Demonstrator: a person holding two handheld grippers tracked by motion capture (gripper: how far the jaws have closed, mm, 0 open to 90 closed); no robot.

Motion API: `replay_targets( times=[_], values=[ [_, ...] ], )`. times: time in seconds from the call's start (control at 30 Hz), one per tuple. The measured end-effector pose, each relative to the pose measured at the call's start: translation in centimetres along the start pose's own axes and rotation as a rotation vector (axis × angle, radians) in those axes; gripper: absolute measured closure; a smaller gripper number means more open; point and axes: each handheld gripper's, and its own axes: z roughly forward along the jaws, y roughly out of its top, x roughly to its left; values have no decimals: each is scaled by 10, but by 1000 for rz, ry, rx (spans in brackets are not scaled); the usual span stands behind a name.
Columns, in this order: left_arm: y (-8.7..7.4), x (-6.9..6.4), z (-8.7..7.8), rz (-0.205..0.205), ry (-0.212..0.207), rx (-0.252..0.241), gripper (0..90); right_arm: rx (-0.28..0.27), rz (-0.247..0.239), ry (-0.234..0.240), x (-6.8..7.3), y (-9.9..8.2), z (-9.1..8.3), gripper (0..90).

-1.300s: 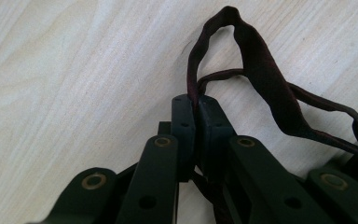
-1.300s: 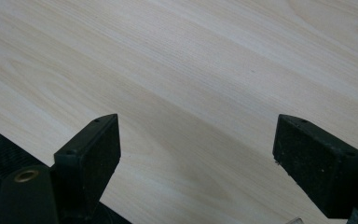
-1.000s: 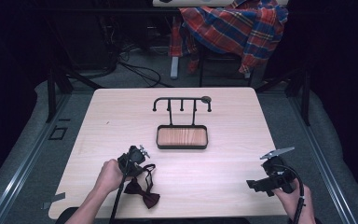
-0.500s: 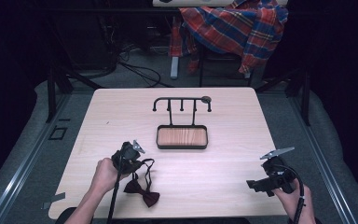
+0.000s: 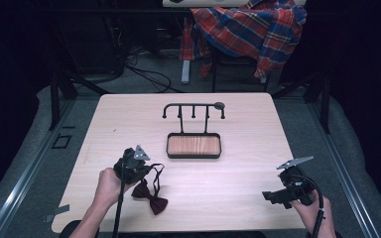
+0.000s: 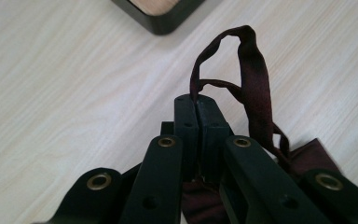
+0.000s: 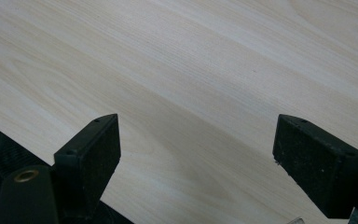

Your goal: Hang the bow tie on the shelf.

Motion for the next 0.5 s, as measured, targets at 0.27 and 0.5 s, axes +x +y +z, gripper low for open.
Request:
replay_targets(
  times=[0.27, 0.5],
  values=[
    [2, 0, -10, -18, 24, -53, 886, -2, 5, 11, 0, 0, 0, 148],
    [7, 4, -15, -27, 37, -72, 886, 2, 1, 7, -1, 0, 0, 147]
  ],
)
